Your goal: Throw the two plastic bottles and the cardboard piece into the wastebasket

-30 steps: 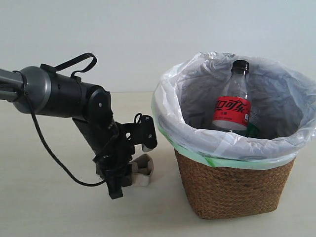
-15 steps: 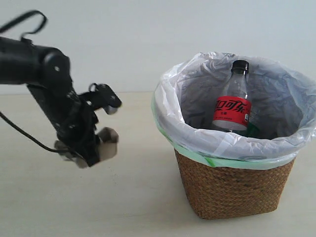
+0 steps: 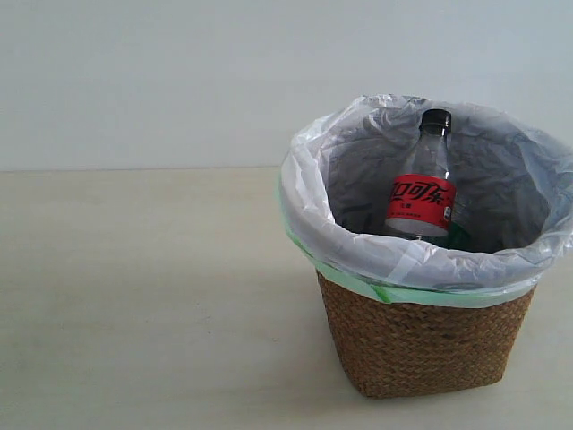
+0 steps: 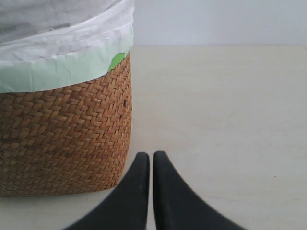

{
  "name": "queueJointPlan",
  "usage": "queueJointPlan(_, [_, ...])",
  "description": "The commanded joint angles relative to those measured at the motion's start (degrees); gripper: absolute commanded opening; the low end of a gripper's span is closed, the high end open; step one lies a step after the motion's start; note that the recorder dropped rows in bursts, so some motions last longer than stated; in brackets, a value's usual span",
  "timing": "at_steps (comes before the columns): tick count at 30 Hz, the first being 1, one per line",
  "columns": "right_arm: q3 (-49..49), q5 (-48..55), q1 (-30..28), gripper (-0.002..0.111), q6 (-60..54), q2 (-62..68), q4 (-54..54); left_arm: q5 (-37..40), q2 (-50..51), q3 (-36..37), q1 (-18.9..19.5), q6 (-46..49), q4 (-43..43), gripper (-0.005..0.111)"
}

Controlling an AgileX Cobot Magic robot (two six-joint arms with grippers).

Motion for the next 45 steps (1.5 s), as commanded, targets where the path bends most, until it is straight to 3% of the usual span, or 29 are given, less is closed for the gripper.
queueJointPlan(1, [-0.02, -0.50, 0.09, 0.000, 0.00, -0.30, -0.09, 4.96, -1.57, 0.37, 5.01, -8.77, 5.36, 0.004])
queueJointPlan(3, [-0.02, -0.50, 0.09, 0.000, 0.00, -0.30, -0.09, 4.96, -1.66, 0.37, 5.31, -10.78, 5.20, 0.004])
queueJointPlan(6, [-0.02, -0.50, 0.09, 0.000, 0.00, -0.30, -0.09, 4.15, -1.52, 0.37, 4.77, -10.96, -2.00, 0.004])
queueJointPlan(9, [-0.02, -0.50, 0.09, 0.000, 0.00, -0.30, -0.09, 0.20, -0.19, 0.37, 2.34, 0.48, -17.97, 0.004])
queueJointPlan(10, [-0.02, -0.50, 0.09, 0.000, 0.00, -0.30, -0.09, -1.32, 0.69, 0.37, 0.83, 5.67, -27.55, 0.004])
queueJointPlan(13, [-0.02, -0.50, 0.09, 0.000, 0.00, -0.30, -0.09, -0.46, 2.51, -1.92, -5.55, 27.60, -57.60, 0.005])
queueJointPlan(15, [-0.02, -0.50, 0.09, 0.000, 0.00, -0.30, -0.09, 2.34, 3.28, -5.35, -11.00, 38.98, -78.30, 0.013])
queueJointPlan(16, [-0.02, -0.50, 0.09, 0.000, 0.00, -0.30, -0.09, 2.71, 3.52, -7.93, -14.57, 42.41, -84.95, 0.021])
queueJointPlan(18, [-0.02, -0.50, 0.09, 0.000, 0.00, -0.30, -0.09, -1.23, 3.96, -14.65, -20.77, 41.45, -89.28, 0.040])
queueJointPlan(20, [-0.02, -0.50, 0.09, 0.000, 0.00, -0.30, -0.09, -7.56, 4.77, -21.55, -26.48, 35.24, -85.56, 0.067])
queueJointPlan(22, [-0.02, -0.50, 0.09, 0.000, 0.00, -0.30, -0.09, -12.30, 6.32, -27.81, -30.77, 21.45, -76.23, 0.090])
queueJointPlan(25, [-0.02, -0.50, 0.09, 0.000, 0.00, -0.30, -0.09, -11.49, 8.62, -33.43, -35.01, 11.27, -62.69, 0.099])
queueJointPlan(28, [-0.02, -0.50, 0.09, 0.000, 0.00, -0.30, -0.09, -10.96, 9.77, -34.46, -36.01, 4.18, -51.71, 0.099])
queueJointPlan(33, [-0.02, -0.50, 0.09, 0.000, 0.00, -0.30, -0.09, -2.15, 10.13, -34.46, -35.61, -10.82, -23.36, 0.095])
queueJointPlan(37, [-0.02, -0.50, 0.09, 0.000, 0.00, -0.30, -0.09, 5.94, 10.22, -34.33, -34.57, -16.04, -9.45, 0.088])
queueJointPlan(40, [-0.02, -0.50, 0.09, 0.000, 0.00, -0.30, -0.09, 5.94, 9.61, -33.25, -34.19, -17.48, -2.36, 0.074])
queueJointPlan(45, [-0.02, -0.50, 0.09, 0.000, 0.00, -0.30, -0.09, 5.94, 8.07, -28.66, -34.19, -19.69, 5.50, 0.034])
